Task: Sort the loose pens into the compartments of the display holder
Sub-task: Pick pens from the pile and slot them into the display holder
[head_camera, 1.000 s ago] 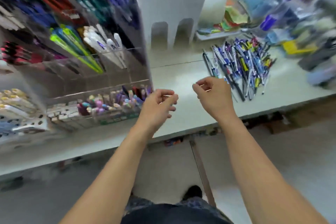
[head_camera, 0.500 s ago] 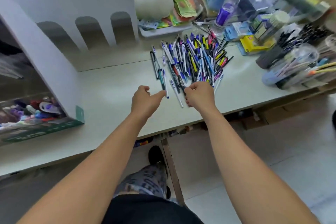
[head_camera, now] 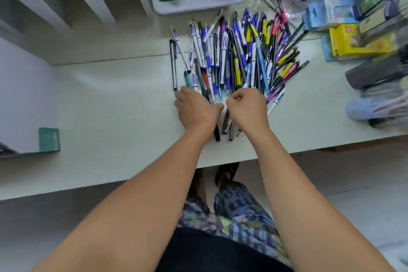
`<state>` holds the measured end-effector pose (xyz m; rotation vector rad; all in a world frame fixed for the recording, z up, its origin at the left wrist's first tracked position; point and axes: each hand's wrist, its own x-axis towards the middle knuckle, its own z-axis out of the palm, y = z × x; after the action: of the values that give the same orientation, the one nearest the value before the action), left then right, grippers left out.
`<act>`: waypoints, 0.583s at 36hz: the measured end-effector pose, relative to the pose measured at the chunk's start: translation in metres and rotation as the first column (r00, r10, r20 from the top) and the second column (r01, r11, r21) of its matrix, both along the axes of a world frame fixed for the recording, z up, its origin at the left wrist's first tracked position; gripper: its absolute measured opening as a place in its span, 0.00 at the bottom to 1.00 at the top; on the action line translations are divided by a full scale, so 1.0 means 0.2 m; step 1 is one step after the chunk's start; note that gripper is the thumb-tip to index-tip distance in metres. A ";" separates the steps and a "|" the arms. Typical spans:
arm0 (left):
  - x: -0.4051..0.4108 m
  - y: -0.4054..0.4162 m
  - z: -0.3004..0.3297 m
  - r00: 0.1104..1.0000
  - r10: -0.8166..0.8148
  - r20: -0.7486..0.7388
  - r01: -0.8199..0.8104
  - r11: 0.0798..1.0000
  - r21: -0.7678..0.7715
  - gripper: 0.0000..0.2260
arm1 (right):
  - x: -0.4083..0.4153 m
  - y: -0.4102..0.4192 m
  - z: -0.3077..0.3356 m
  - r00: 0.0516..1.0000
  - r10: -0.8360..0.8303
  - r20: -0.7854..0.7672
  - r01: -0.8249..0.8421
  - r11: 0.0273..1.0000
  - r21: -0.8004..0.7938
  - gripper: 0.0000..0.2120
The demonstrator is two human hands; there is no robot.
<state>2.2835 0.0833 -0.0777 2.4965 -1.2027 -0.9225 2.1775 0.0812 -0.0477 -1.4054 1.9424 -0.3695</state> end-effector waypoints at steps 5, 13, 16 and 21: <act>0.00 -0.04 -0.02 0.996 0.015 0.091 -0.016 1.000 0.012 0.27 | -0.05 -0.09 -0.01 0.993 0.111 0.041 -0.110 0.994 -0.026 0.06; 0.04 -0.13 0.01 0.993 0.064 0.098 -0.072 0.994 0.081 0.11 | -0.08 -0.21 -0.05 0.934 0.346 0.089 -0.349 0.937 0.013 0.07; 0.08 -0.14 0.04 0.999 0.047 0.017 -0.048 0.993 0.110 0.05 | -0.10 -0.24 -0.05 0.914 0.391 0.108 -0.394 0.919 0.009 0.07; 0.14 -0.05 0.14 0.919 0.129 -0.373 -0.092 0.989 0.115 0.03 | -0.11 -0.23 -0.03 0.884 0.376 0.277 -0.399 0.916 0.029 0.08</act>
<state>2.3121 0.0734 -0.0492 2.2772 -0.9012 -1.3816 2.1556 0.0353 -0.0534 -1.5584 1.4026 -0.2641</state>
